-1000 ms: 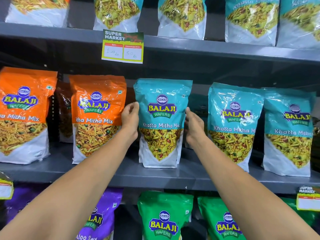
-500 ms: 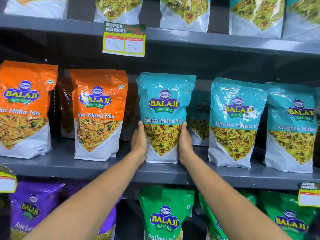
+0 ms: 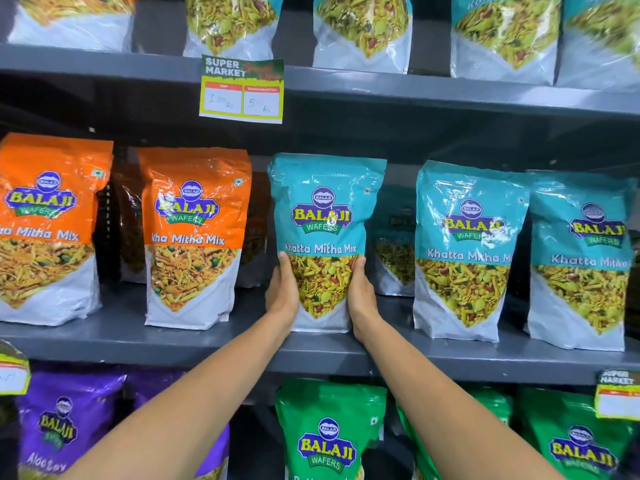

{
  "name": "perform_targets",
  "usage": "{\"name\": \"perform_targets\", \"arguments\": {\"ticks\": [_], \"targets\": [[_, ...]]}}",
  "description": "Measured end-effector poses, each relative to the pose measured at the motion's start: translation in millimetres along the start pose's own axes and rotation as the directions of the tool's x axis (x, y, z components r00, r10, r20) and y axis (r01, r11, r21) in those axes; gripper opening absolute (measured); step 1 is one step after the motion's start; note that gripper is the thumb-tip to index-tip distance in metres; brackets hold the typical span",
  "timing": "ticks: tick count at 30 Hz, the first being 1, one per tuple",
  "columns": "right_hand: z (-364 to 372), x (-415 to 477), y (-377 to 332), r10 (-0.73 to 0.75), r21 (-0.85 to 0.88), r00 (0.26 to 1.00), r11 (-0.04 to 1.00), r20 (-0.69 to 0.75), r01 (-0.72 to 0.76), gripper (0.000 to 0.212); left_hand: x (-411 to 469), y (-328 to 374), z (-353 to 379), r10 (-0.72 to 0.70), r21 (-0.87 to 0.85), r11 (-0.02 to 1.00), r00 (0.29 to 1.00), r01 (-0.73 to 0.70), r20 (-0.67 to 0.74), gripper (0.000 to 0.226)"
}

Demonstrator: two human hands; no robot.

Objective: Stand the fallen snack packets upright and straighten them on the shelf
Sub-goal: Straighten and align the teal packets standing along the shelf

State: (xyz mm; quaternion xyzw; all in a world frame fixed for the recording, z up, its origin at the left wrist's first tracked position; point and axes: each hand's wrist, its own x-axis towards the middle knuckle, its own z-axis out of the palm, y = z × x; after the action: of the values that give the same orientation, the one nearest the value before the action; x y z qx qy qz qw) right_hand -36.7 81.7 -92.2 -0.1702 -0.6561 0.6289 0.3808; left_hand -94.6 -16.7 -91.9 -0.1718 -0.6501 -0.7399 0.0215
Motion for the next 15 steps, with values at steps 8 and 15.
{"name": "perform_targets", "arguments": {"ticks": [8, 15], "targets": [[-5.4, 3.8, 4.8, -0.03, -0.08, 0.998, 0.996, -0.051, 0.026, 0.075, -2.5, -1.8, -0.9, 0.006, 0.009, 1.0, 1.0, -0.005, -0.023, 0.076], [-28.7, -13.9, 10.5, -0.193, -0.103, 0.948, 0.98, -0.252, 0.172, 0.042, -11.0, -5.0, -20.6, 0.12, -0.092, 0.979, 0.885, -0.18, -0.45, 0.038]]}}
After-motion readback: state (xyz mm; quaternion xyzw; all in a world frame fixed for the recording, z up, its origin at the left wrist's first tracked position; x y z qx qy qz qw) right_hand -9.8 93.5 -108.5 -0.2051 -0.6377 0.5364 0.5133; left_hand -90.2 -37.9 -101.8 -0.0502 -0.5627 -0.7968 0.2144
